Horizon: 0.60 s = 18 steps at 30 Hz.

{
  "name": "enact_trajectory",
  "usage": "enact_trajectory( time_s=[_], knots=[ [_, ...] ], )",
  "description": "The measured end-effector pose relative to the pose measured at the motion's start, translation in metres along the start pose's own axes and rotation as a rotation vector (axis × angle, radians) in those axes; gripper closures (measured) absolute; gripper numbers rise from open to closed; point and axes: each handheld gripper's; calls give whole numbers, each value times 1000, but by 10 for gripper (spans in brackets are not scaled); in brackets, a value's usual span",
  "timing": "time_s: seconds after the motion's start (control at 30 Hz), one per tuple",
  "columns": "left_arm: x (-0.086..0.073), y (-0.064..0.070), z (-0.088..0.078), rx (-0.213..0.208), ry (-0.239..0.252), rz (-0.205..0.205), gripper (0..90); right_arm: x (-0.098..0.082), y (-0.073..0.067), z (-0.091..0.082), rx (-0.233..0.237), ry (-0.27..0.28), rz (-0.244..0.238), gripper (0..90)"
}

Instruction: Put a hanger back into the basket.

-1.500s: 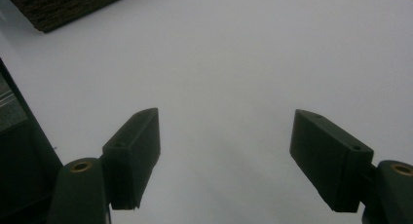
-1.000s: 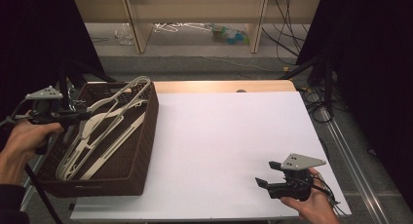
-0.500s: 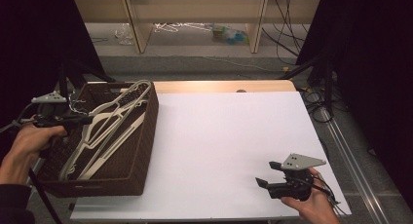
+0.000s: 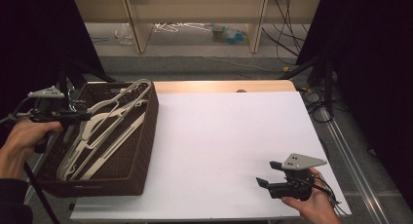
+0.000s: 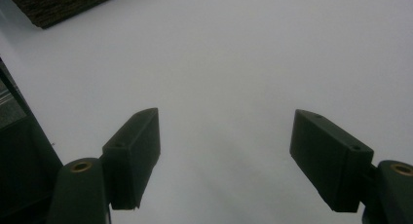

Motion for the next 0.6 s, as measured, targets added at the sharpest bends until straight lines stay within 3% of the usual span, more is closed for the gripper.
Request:
enact_trajectory(
  time_s=[0.03, 0.1, 0.17, 0.2, 0.23, 0.37, 0.43, 0.5, 0.53, 0.57, 0.6],
  knots=[
    [-1, -1, -1, 5, 4, -16, 855, 0, 1, 0, 1, 2, -4, 280],
    [-3, -6, -2, 13, 4, 2, 854, 0, 1, 0, 0, 1, 0, 279],
    [-5, -6, 1, 19, 3, -10, 853, -1, 1, 1, 1, -3, 3, 280],
    [-6, -8, 3, 18, -5, 16, 853, -1, 0, 1, 4, -7, 8, 279],
    [-8, -6, 6, 11, -8, -13, 853, 0, 0, 1, 6, -8, 5, 279],
    [-12, -3, 20, -2, -34, -34, 853, 0, -1, 1, 5, -4, -1, 279],
    [-13, -3, 27, 5, -55, -26, 853, 0, -1, 1, 4, -6, 6, 279],
    [-14, -2, 33, 22, -59, -34, 852, 0, -1, 0, 4, -8, 9, 280],
    [-15, -2, 36, 34, -38, -56, 848, 0, 0, 1, 4, -8, 7, 280],
    [-14, -5, 35, 56, -64, -37, 842, -1, 0, 0, 8, -14, 11, 280],
    [-15, -6, 35, 85, -72, -53, 833, -1, 0, 1, 5, -10, 6, 279]
  ],
)
Point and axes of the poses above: each handheld gripper's, and its own axes: z roughly forward along the jaws, x roughly out of its top, y roughly to its right, and after that the axes turned 5 degrees about -z, right-handed
